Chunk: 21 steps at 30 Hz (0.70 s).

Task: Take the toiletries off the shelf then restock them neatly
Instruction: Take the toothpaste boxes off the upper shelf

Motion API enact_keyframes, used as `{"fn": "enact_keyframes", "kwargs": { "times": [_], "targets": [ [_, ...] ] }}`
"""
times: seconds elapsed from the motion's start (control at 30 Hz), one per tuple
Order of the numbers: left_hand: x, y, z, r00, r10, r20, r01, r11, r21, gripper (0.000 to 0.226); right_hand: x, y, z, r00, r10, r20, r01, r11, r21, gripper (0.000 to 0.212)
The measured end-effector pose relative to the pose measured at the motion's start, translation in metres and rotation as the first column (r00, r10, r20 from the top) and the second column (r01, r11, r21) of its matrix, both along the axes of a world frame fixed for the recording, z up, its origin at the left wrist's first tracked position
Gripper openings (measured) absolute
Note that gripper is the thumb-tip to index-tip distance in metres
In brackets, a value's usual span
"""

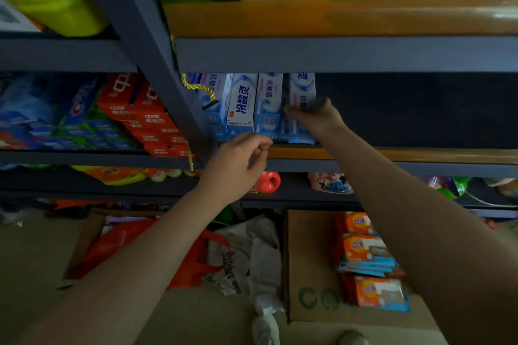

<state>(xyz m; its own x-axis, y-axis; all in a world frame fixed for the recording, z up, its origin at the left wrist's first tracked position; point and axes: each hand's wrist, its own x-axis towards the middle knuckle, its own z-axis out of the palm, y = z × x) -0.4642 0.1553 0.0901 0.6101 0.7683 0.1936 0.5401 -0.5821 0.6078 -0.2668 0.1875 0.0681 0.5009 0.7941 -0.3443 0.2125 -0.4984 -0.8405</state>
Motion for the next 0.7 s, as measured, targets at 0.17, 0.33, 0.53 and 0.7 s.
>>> {"fn": "enact_keyframes", "kwargs": {
  "times": [0.17, 0.33, 0.53, 0.7],
  "targets": [
    [0.019, 0.014, 0.006, 1.0, -0.009, -0.004, 0.009, 0.999, 0.053, 0.022, 0.018, -0.009, 0.014, 0.999, -0.011, 0.039, 0.011, 1.0, 0.001, 0.041],
    [0.051, 0.033, 0.004, 0.994, 0.066, -0.088, -0.047, 0.978, 0.203, 0.03, 0.04, -0.067, 0.034, 0.963, -0.017, -0.268, 0.03, 0.998, 0.046, 0.027],
    [0.087, 0.059, -0.012, 0.801, 0.347, -0.488, -0.254, 0.935, 0.248, 0.058, 0.053, -0.109, 0.027, 0.863, -0.114, -0.492, 0.094, 0.993, -0.065, 0.047],
    [0.088, 0.052, -0.017, 0.786, 0.364, -0.5, -0.243, 0.925, 0.292, 0.053, 0.054, -0.126, 0.02, 0.813, -0.078, -0.577, 0.049, 0.997, -0.067, 0.033]
  ]
}}
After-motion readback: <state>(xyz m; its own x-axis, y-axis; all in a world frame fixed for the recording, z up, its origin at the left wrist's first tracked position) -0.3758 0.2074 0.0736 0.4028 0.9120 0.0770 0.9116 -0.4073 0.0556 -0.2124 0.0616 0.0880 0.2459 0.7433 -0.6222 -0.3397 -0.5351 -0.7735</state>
